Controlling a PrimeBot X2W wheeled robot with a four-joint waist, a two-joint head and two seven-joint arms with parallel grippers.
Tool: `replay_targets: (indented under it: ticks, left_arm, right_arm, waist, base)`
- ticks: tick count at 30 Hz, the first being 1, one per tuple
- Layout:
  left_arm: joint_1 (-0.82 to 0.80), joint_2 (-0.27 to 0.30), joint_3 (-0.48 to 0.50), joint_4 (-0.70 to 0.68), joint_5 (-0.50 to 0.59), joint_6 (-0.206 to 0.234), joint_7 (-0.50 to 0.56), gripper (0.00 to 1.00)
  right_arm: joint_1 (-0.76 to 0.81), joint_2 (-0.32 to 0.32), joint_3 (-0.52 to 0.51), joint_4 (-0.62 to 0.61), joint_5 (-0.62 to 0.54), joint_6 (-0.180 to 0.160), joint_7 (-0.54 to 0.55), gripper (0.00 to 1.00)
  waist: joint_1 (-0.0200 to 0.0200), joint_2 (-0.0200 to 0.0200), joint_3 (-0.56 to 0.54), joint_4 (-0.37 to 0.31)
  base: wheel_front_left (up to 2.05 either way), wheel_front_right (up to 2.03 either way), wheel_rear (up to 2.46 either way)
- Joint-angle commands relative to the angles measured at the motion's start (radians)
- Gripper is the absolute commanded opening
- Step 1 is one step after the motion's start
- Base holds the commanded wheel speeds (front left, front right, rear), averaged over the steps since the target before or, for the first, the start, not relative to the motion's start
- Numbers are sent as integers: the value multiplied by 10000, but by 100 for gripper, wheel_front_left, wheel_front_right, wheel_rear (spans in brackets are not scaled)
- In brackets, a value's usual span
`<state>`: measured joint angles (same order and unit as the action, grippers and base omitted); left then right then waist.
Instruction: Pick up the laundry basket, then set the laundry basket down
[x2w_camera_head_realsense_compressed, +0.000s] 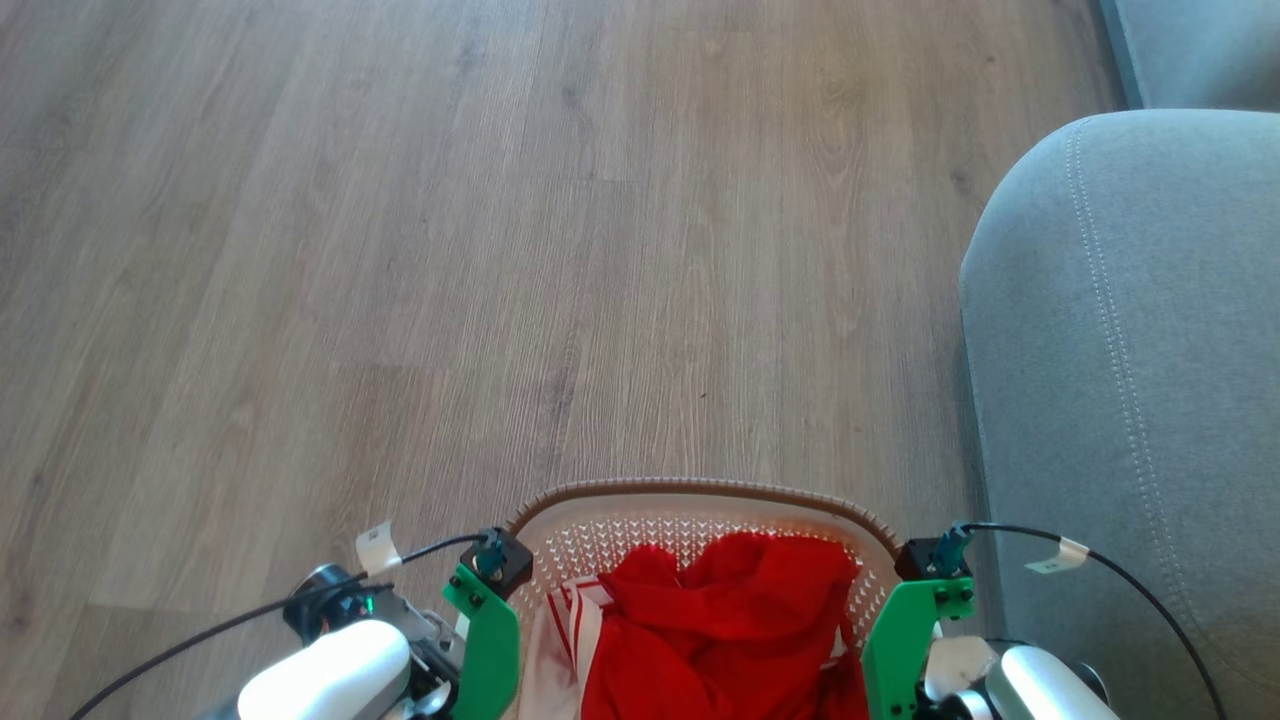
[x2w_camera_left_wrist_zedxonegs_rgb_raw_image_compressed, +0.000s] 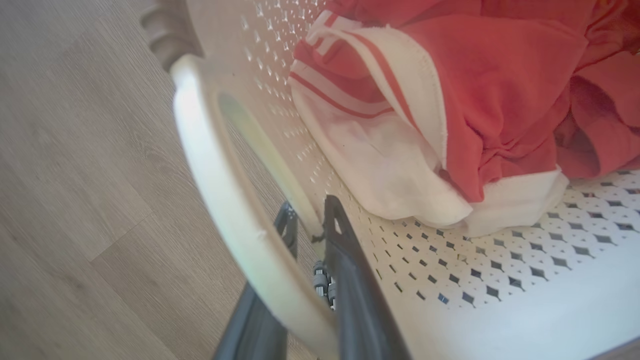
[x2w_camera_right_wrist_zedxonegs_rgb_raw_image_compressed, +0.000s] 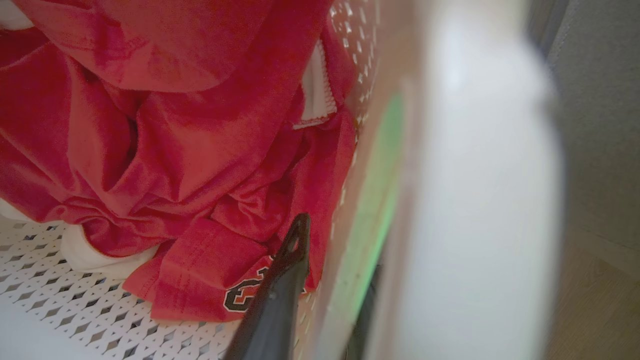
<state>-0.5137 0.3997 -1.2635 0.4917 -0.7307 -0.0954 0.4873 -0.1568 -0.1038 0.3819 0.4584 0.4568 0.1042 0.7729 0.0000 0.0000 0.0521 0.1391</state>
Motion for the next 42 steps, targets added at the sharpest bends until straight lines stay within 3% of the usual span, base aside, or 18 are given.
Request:
replay_targets:
  ticks: [1, 29, 42]
  left_arm:
    - [-98, -304, -167, -460, 189, -353, -35, 0]
    - [-106, -316, -167, -399, 137, -353, -96, 0]
    - [-592, -662, -167, 100, 60, -353, -640, 0]
  right_arm:
    - [-620, 535, 357, -1003, 88, 265, -93, 0]
    - [-800, 536, 287, -159, -215, 265, -539, 0]
    - [-1386, 535, 148, -80, -556, 265, -1668, 0]
  waist:
    - [0, 0, 0, 4]
    - [0, 0, 17, 49]
    - [0, 0, 1056, 198]
  base:
    - [0, 0, 0]
    - [0, 0, 0]
    - [0, 0, 0]
